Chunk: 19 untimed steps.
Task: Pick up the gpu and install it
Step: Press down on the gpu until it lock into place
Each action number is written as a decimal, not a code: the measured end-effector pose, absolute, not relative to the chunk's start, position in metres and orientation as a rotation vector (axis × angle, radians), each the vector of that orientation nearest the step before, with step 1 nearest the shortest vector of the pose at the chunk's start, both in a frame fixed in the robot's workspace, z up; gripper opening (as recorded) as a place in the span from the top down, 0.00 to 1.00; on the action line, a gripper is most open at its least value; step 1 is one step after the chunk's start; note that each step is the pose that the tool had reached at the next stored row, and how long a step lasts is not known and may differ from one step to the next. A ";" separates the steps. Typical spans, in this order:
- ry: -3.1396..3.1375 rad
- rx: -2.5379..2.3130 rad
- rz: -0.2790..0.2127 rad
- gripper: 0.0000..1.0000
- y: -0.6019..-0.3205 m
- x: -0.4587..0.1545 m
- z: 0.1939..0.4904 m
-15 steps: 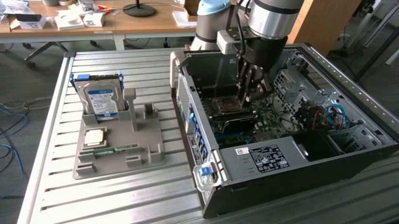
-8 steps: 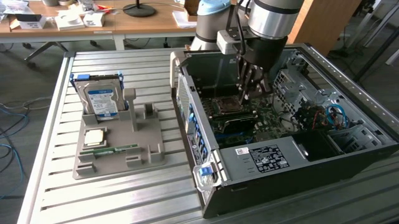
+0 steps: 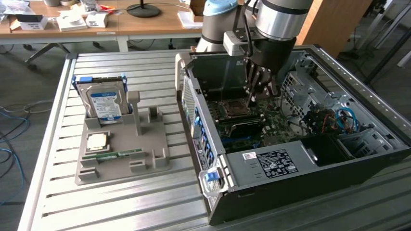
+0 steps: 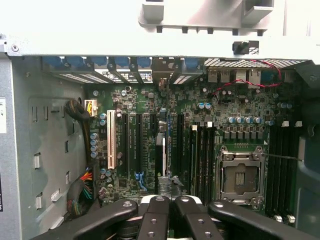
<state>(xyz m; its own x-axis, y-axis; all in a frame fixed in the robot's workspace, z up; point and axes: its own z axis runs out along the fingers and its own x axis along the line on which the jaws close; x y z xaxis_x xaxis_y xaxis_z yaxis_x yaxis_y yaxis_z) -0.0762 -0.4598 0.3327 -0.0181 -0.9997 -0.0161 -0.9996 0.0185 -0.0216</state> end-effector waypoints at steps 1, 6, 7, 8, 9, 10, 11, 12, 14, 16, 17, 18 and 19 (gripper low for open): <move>2.223 -2.182 -0.006 0.89 -0.460 -0.076 0.333; 2.222 -2.182 -0.007 0.89 -0.460 -0.076 0.325; 2.222 -2.182 -0.007 0.89 -0.460 -0.076 0.324; 2.222 -2.182 -0.007 0.89 -0.460 -0.076 0.322; 2.222 -2.182 -0.007 0.89 -0.460 -0.076 0.320; 2.222 -2.182 -0.007 0.89 -0.460 -0.076 0.318; 2.222 -2.182 -0.007 0.89 -0.460 -0.077 0.316; 2.222 -2.182 -0.008 0.89 -0.460 -0.077 0.315; 2.222 -2.182 -0.008 0.89 -0.460 -0.077 0.311; 2.222 -2.182 -0.008 0.89 -0.460 -0.078 0.307; 2.222 -2.182 -0.008 0.89 -0.460 -0.078 0.305; 2.222 -2.182 -0.008 0.89 -0.460 -0.078 0.304; 2.222 -2.182 -0.008 0.89 -0.460 -0.078 0.302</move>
<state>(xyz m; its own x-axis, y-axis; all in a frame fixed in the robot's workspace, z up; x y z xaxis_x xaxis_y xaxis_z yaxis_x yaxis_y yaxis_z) -0.0784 -0.4598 0.3018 -0.0181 -0.9997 -0.0160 -0.9996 0.0184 -0.0230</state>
